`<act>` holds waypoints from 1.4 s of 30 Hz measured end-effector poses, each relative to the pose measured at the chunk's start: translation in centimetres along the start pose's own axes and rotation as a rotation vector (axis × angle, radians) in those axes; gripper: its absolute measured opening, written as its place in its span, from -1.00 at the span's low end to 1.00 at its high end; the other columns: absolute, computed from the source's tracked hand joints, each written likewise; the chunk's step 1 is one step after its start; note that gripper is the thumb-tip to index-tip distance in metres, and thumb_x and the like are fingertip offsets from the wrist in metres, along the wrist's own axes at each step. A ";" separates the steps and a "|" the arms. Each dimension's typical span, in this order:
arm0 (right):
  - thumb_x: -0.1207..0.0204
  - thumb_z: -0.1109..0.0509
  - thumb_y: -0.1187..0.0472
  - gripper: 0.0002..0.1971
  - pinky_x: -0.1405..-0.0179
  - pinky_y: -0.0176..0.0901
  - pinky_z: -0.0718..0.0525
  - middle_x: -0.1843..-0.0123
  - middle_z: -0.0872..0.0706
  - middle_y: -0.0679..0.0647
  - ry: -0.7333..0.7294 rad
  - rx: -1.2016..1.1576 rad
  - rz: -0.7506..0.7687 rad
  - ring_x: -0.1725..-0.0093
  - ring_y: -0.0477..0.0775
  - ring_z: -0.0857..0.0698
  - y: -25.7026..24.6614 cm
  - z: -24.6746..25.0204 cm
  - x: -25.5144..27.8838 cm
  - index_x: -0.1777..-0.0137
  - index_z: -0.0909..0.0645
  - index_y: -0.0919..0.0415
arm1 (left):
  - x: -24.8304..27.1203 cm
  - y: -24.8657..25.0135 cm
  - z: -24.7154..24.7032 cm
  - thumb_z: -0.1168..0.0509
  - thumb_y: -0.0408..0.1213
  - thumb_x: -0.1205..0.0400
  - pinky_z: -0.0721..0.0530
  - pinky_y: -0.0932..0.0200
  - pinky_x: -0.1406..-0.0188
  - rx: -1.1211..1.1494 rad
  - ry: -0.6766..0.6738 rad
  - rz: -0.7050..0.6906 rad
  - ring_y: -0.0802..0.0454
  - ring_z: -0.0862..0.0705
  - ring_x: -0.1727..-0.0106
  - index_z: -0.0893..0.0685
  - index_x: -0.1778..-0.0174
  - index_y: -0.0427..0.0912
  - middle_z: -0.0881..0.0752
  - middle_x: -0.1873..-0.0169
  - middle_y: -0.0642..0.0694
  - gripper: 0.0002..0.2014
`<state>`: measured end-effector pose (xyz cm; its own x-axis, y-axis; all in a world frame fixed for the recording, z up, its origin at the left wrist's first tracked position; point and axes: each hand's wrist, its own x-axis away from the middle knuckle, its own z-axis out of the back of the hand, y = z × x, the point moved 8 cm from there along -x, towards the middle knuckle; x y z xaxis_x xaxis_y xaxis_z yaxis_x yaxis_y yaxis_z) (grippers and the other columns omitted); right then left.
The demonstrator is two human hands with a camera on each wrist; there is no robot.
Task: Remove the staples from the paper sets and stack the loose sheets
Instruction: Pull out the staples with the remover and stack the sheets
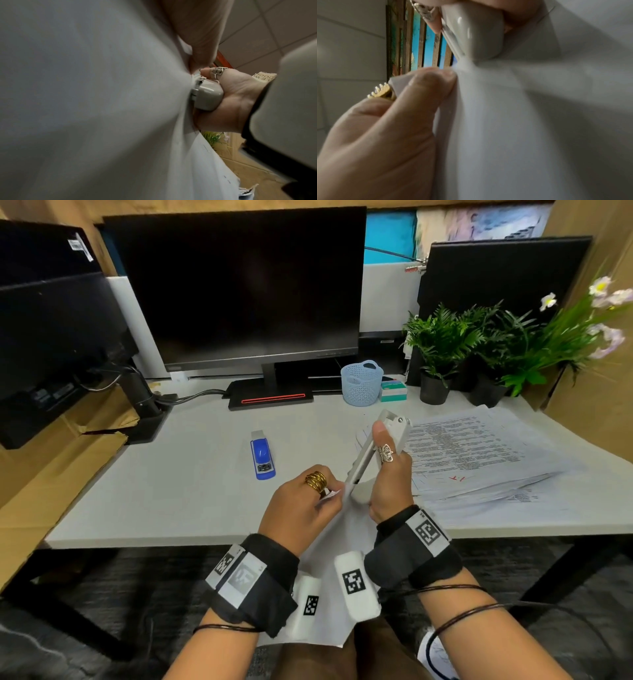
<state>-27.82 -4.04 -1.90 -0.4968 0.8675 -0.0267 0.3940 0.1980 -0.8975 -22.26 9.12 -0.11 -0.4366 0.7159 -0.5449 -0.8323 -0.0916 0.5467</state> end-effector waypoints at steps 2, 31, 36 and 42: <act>-0.12 -0.45 -0.33 -0.33 -0.24 0.32 -0.62 0.12 -0.75 0.17 -0.015 0.020 -0.014 0.04 0.24 -0.69 0.2 0.0 0.0 -0.05 -0.70 0.21 | 0.0 -0.2 0.2 -0.29 -0.13 -0.54 -0.62 0.28 0.28 0.006 0.030 -0.006 0.10 -0.62 0.29 -0.63 0.17 -0.19 -0.58 0.30 0.22 -0.82; -0.43 -0.40 0.15 -0.25 -0.29 0.21 -0.57 -0.24 -0.46 0.23 -0.258 0.612 -0.423 -0.18 0.23 -0.55 3.9 -4.0 -4.9 -0.50 -0.06 0.29 | -0.4 -4.6 2.5 -0.32 -0.13 -0.61 -0.42 0.29 -0.26 -0.176 -0.109 0.248 -0.04 -0.60 -0.29 -0.59 -0.36 -0.03 -0.68 -0.24 -0.12 -0.63; -0.62 -0.22 0.10 -0.50 -0.11 -0.11 -0.48 -0.37 -0.53 0.33 -0.409 1.242 -0.303 -0.33 0.32 -0.55 4.5 -5.1 -6.7 -0.45 -0.37 0.41 | -0.1 -5.5 4.0 -0.35 -0.14 -0.60 -0.43 0.29 -0.22 -0.254 -0.182 0.291 -0.01 -0.60 -0.27 -0.67 -0.27 -0.03 -0.69 -0.23 -0.08 -0.68; -0.63 -0.23 -0.05 -0.44 -0.28 -0.06 -0.45 -0.43 -0.51 0.30 -0.497 1.550 -0.229 -0.38 0.27 -0.51 6.1 -4.7 -7.3 -0.43 -0.40 0.40 | 0.1 -5.0 4.1 -0.29 -0.20 -0.59 -0.52 0.23 0.06 -0.329 -0.173 0.241 0.01 -0.62 -0.06 -0.72 -0.09 -0.01 -0.71 -0.06 -0.02 -0.80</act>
<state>-18.15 -7.04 -5.16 -0.7373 0.6026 0.3054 -0.6692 -0.5896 -0.4523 -16.78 12.47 -0.27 -0.5913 0.7498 -0.2970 -0.7903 -0.4653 0.3987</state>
